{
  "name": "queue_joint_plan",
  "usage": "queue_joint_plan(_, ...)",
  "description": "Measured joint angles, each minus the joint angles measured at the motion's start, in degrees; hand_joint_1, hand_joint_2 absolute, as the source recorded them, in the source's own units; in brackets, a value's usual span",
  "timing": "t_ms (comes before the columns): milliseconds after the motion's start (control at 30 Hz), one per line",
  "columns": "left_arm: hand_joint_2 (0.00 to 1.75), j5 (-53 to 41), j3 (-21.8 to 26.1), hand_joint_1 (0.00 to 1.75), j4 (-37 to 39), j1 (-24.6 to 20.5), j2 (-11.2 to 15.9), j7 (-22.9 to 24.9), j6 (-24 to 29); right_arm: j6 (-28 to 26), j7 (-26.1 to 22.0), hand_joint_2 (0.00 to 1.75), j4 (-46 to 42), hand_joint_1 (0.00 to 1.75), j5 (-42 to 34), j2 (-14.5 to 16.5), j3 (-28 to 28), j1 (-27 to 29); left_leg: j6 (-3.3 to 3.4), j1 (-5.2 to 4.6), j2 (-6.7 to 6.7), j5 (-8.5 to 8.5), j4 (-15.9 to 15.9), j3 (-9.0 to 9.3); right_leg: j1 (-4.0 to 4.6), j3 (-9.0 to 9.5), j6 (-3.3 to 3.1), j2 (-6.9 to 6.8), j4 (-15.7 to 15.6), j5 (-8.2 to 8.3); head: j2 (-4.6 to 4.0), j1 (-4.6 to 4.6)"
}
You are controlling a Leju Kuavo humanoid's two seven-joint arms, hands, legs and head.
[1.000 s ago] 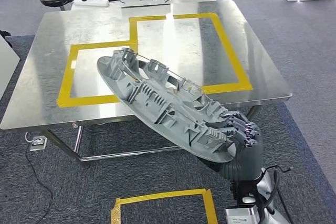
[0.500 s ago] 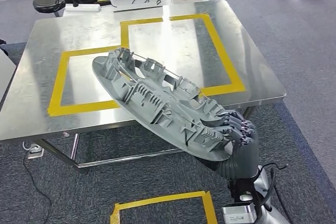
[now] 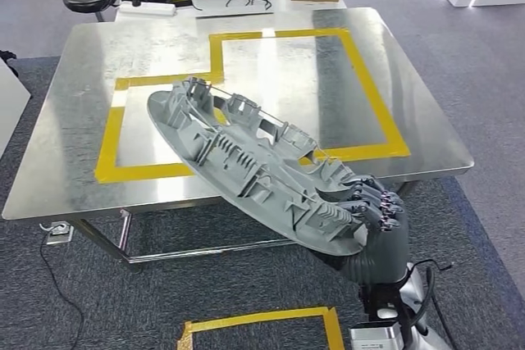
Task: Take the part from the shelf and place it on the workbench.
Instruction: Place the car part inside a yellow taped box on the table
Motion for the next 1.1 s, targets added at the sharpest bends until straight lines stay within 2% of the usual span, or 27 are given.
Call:
queue_joint_plan(33,0.00,0.00,0.00,0.00,0.01,0.02,-0.03,0.00,0.00,0.00,0.00,1.75,0.01,1.75,0.01,-0.01,-0.01,-0.03,-0.07,-0.14,-0.06,-0.31,-0.03,0.39,0.22,1.64,-0.58,-0.01,-3.88,2.06,0.00,0.01)
queue_joint_plan(67,0.00,0.00,0.00,0.00,0.02,-0.03,-0.03,0.00,0.00,0.00,0.00,1.75,0.00,1.75,0.02,-0.01,-0.01,-0.07,-0.20,-0.28,-0.12,-0.59,0.03,0.64,0.43,3.30,-1.10,-0.03,-7.38,3.42,0.00,-0.08)
queue_joint_plan(100,0.00,-0.01,0.00,0.00,0.03,-0.08,-0.05,0.00,0.00,0.01,0.00,1.75,-0.01,1.75,0.04,-0.01,0.01,-0.14,-0.41,-0.34,-0.14,-0.77,0.04,0.72,0.62,4.44,-1.47,-0.05,-9.64,3.93,0.00,-0.17)
queue_joint_plan(167,0.00,-0.02,-0.02,0.00,0.04,-0.20,-0.05,0.03,-0.01,0.02,0.03,1.75,-0.04,1.75,0.10,-0.02,0.01,-0.23,-0.95,-0.30,-0.11,-0.92,-0.04,0.64,0.84,5.21,-1.78,0.00,-10.95,3.53,0.00,-0.31)
queue_joint_plan(233,0.00,-0.02,-0.02,0.00,0.04,-0.25,0.04,0.05,-0.05,0.03,0.13,1.75,-0.04,1.75,0.22,-0.05,0.01,-0.24,-1.61,-0.25,-0.01,-1.46,0.27,0.56,0.51,5.72,-2.01,0.01,-11.71,3.51,0.01,-0.31)
queue_joint_plan(267,0.00,-0.03,-0.02,0.00,0.04,-0.26,0.06,0.05,-0.08,0.04,0.17,1.75,-0.04,1.75,0.30,-0.07,0.03,-0.25,-1.98,-0.22,0.03,-2.25,1.55,0.04,0.29,6.15,-2.17,-0.05,-12.15,3.49,0.01,-0.45)
queue_joint_plan(300,0.00,-0.07,-0.02,0.00,0.04,-0.27,0.09,0.05,-0.12,0.04,0.20,1.75,-0.04,1.75,0.36,-0.07,0.07,-0.29,-2.37,-0.11,0.07,-3.45,3.97,-1.10,0.08,6.61,-2.34,-0.13,-12.52,3.42,0.01,-0.63)
queue_joint_plan(367,0.00,-0.17,-0.02,0.00,0.04,-0.24,0.07,0.05,-0.17,0.04,0.21,1.75,-0.04,1.75,0.43,-0.07,0.15,-0.36,-3.03,0.36,0.10,-6.19,11.18,-4.91,0.06,7.24,-2.56,-0.24,-12.68,2.97,0.00,-0.96)
queue_joint_plan(400,0.00,-0.21,-0.02,0.00,0.04,-0.16,0.08,0.05,-0.17,0.04,0.23,1.75,-0.01,1.75,0.43,-0.07,0.20,-0.36,-3.31,0.63,0.10,-6.85,14.18,-6.68,0.04,7.57,-2.57,-0.26,-12.68,2.68,0.00,-1.00)
queue_joint_plan(433,0.00,-0.22,-0.02,0.00,0.04,-0.07,0.11,0.05,-0.17,0.04,0.25,1.75,0.03,1.75,0.43,-0.07,0.24,-0.32,-3.54,0.85,0.11,-6.48,15.53,-7.71,-0.01,7.97,-2.48,-0.24,-12.67,2.35,0.00,-1.02)
queue_joint_plan(467,0.00,-0.22,-0.02,0.00,0.04,0.01,0.15,0.05,-0.17,0.04,0.28,1.75,0.07,1.75,0.44,-0.07,0.28,-0.28,-3.72,1.03,0.12,-4.98,14.76,-7.75,-0.10,8.46,-2.32,-0.19,-12.66,2.00,0.00,-1.04)
queue_joint_plan(533,0.00,-0.22,-0.02,0.00,0.04,0.07,0.23,0.05,-0.17,0.04,0.31,1.75,0.11,1.75,0.44,-0.07,0.37,-0.24,-3.92,1.29,0.18,-0.17,8.26,-5.38,-0.32,9.53,-1.78,-0.12,-12.62,1.17,0.00,-1.10)
queue_joint_plan(567,0.00,-0.24,-0.02,0.00,0.05,0.06,0.26,0.05,-0.17,0.04,0.33,1.75,0.10,1.75,0.48,-0.07,0.39,-0.29,-3.88,1.25,0.21,1.38,4.87,-3.91,-0.32,9.93,-1.36,-0.08,-12.55,0.70,0.00,-1.21)
queue_joint_plan(600,0.00,-0.27,-0.02,0.00,0.05,0.00,0.27,0.05,-0.15,0.04,0.38,1.75,0.10,1.75,0.58,-0.07,0.40,-0.39,-3.60,1.16,0.27,1.93,2.44,-2.83,-0.28,10.15,-0.89,-0.06,-12.50,0.35,0.01,-1.32)
queue_joint_plan(633,0.00,-0.32,-0.02,0.00,0.06,-0.03,0.27,0.08,-0.13,0.05,0.55,1.75,0.11,1.75,0.76,-0.07,0.43,-0.55,-3.22,1.03,0.31,1.68,1.20,-2.29,-0.22,10.27,-0.42,-0.05,-12.45,0.14,0.01,-1.33)
queue_joint_plan(700,0.00,-0.53,-0.03,0.00,0.07,-0.03,0.26,0.13,-0.08,0.14,1.50,1.75,0.28,1.75,1.40,-0.07,0.54,-1.12,-2.22,0.92,0.31,0.87,0.54,-1.82,-0.20,10.54,0.38,-0.03,-12.44,0.10,0.01,-1.23)
queue_joint_plan(767,0.00,-0.84,-0.06,0.00,0.07,0.08,0.33,0.17,-0.02,0.51,3.31,1.75,0.79,1.75,2.32,-0.07,0.73,-2.29,-1.46,1.05,0.23,0.60,0.21,-0.96,-0.30,9.89,0.89,-0.04,-10.83,-0.57,0.00,-0.85)
queue_joint_plan(800,0.00,-1.01,-0.11,0.00,0.07,0.05,0.40,0.19,0.01,0.77,4.32,1.75,1.17,1.75,2.86,-0.07,0.87,-3.19,-1.12,1.09,0.20,0.44,0.07,-0.49,-0.32,8.50,1.04,-0.04,-8.35,-1.47,0.00,-0.56)
queue_joint_plan(900,0.00,-1.38,-0.31,0.00,0.07,-0.16,0.57,0.27,0.05,1.25,6.48,1.75,2.47,1.75,4.13,-0.07,1.31,-5.68,-0.39,0.77,0.16,-0.27,-0.02,0.14,-0.28,1.03,1.07,-0.03,2.85,-4.99,0.00,0.07)
queue_joint_plan(933,0.00,-1.44,-0.35,0.00,0.07,-0.16,0.58,0.30,0.05,1.31,6.80,1.75,2.86,1.75,4.29,-0.07,1.41,-6.13,-0.29,0.62,0.09,-0.59,-0.02,0.48,-0.21,-0.78,0.93,-0.03,4.66,-4.88,0.00,0.10)
queue_joint_plan(967,0.00,-1.47,-0.39,0.00,0.07,-0.12,0.58,0.32,0.04,1.37,7.02,1.75,3.24,1.75,4.40,-0.07,1.52,-6.45,-0.24,0.48,-0.01,-0.98,-0.02,0.97,-0.08,-1.52,0.67,-0.03,4.32,-3.51,0.00,0.14)
queue_joint_plan(1000,0.00,-1.51,-0.45,0.00,0.07,-0.07,0.57,0.32,0.04,1.44,7.21,1.75,3.56,1.75,4.55,-0.07,1.62,-6.72,-0.23,0.34,-0.11,-1.43,-0.02,1.64,0.13,-1.16,0.24,-0.02,1.72,-0.87,0.00,0.22)
queue_joint_plan(1033,0.00,-1.55,-0.54,0.00,0.07,0.00,0.56,0.33,0.04,1.52,7.55,1.75,3.87,1.75,4.81,-0.07,1.73,-7.01,-0.25,0.26,-0.18,-1.93,-0.08,2.22,0.42,-0.18,-0.38,-0.02,-1.96,2.12,0.00,0.30)
queue_joint_plan(1067,0.00,-1.63,-0.65,0.00,0.08,0.00,0.55,0.35,0.05,1.68,8.20,1.75,4.28,1.75,5.21,-0.07,1.88,-7.40,-0.34,0.18,-0.22,-2.33,-0.14,2.74,0.72,0.73,-0.95,-0.03,-5.10,4.12,0.00,0.24)
queue_joint_plan(1100,0.00,-1.76,-0.76,0.00,0.09,-0.01,0.55,0.38,0.05,2.01,9.24,1.75,4.78,1.75,5.64,-0.05,2.06,-8.07,-0.55,0.18,-0.21,-2.65,-0.22,2.97,1.01,1.75,-1.46,-0.02,-7.94,5.21,0.00,0.27)
